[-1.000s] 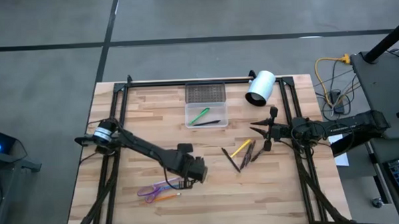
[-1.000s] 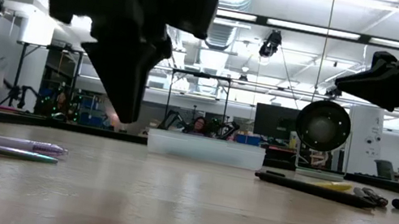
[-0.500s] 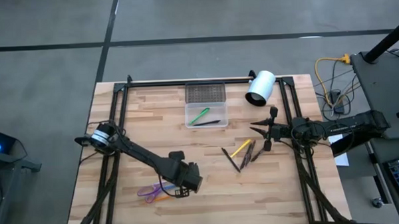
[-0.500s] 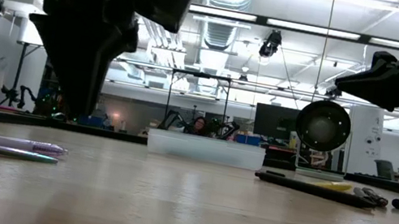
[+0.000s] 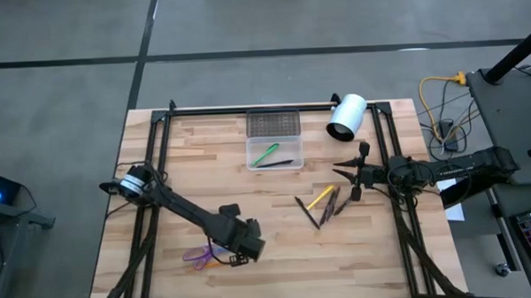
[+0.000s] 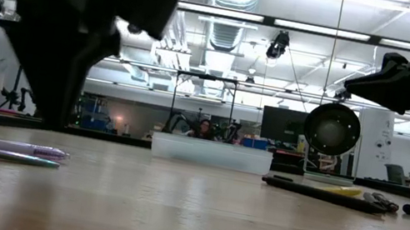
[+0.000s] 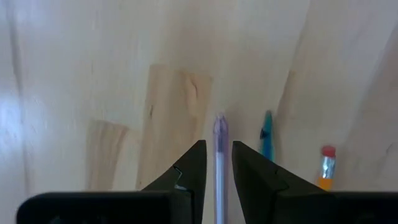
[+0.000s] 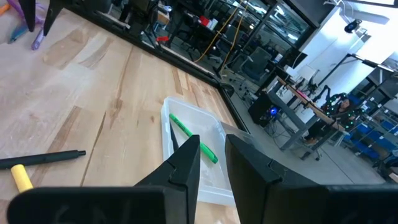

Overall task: Pick & place school supplies into a supply box
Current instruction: Put the purple pen into the black box

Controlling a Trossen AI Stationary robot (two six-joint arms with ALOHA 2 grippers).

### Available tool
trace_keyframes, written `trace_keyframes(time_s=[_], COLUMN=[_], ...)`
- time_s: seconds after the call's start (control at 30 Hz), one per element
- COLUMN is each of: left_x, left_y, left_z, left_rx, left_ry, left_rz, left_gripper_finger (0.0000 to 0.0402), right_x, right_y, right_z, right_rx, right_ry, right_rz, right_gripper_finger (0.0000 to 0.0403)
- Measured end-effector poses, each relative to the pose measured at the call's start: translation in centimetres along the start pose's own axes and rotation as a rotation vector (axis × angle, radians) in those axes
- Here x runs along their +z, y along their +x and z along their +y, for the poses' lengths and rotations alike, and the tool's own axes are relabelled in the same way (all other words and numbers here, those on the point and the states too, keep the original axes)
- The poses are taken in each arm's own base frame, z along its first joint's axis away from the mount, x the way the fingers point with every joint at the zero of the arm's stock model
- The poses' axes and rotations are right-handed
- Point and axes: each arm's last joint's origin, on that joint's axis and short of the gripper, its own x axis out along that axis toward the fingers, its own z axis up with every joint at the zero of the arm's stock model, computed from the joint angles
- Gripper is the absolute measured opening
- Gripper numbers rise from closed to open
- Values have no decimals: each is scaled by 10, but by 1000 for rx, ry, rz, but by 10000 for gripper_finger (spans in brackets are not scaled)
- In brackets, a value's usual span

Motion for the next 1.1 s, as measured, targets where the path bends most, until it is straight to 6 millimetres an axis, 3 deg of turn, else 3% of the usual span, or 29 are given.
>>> trace_keyframes(time_s=[0.63,1.1], left_x=[-6,-4], left_y=[13,38], left_z=[2,24], left_rx=[-19,-110], left_ry=[-35,-45], left_rz=[21,77], left_gripper_finger=[61,61], right_x=[0,0], right_y=[0,0], right_z=[0,0], right_rx=[0,0], right_ry=[0,0], right_rz=[0,1], right_gripper_finger=[68,68])
